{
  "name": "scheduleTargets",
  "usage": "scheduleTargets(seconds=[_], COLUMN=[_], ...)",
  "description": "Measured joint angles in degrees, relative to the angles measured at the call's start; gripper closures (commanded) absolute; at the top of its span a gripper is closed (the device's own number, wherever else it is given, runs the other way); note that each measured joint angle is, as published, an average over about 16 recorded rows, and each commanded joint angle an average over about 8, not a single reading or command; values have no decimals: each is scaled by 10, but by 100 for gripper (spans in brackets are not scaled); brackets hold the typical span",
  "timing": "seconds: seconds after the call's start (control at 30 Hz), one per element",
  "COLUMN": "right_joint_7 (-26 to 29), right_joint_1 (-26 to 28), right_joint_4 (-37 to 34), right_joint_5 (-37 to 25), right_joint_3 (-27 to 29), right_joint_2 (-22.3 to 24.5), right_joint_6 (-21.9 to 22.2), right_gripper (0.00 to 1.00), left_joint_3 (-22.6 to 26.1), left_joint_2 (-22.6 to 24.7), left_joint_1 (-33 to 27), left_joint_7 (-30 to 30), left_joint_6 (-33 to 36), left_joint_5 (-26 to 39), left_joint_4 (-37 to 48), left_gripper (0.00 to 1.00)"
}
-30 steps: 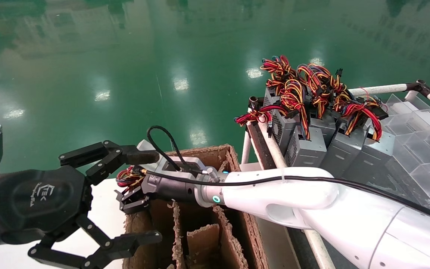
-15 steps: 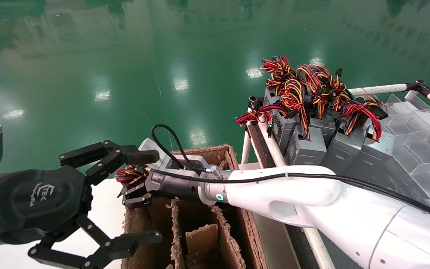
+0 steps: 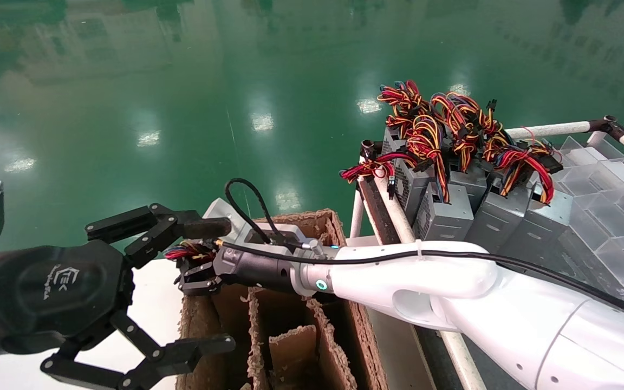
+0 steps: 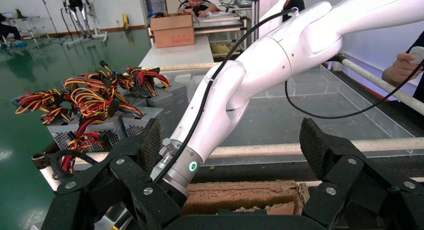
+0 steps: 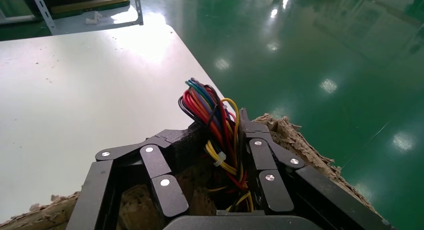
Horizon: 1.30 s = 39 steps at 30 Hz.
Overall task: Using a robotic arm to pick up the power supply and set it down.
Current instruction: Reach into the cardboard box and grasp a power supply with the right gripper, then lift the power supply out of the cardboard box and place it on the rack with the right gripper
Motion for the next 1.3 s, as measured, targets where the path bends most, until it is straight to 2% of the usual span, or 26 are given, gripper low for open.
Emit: scheduleTargets(seconds=[0.4, 0.9, 1.3], right_joint_7=[-44, -111, -140], right_joint_1=[-11, -15, -7], right_joint_4=[-11, -26, -16], right_joint_5=[33, 83, 125], right_joint_3=[21, 58, 97], right_joint_2=[1, 7, 31], right_joint_6=[-4, -30, -54], right_gripper=[100, 100, 100], left_joint_3=[0, 0, 0], left_joint_2=[0, 0, 0], left_joint_1=[0, 0, 0], left_joint_7=[0, 0, 0], left_joint_6=[0, 0, 0], left_joint_5=[0, 0, 0], left_joint_4=[0, 0, 0], left_gripper=[0, 0, 0])
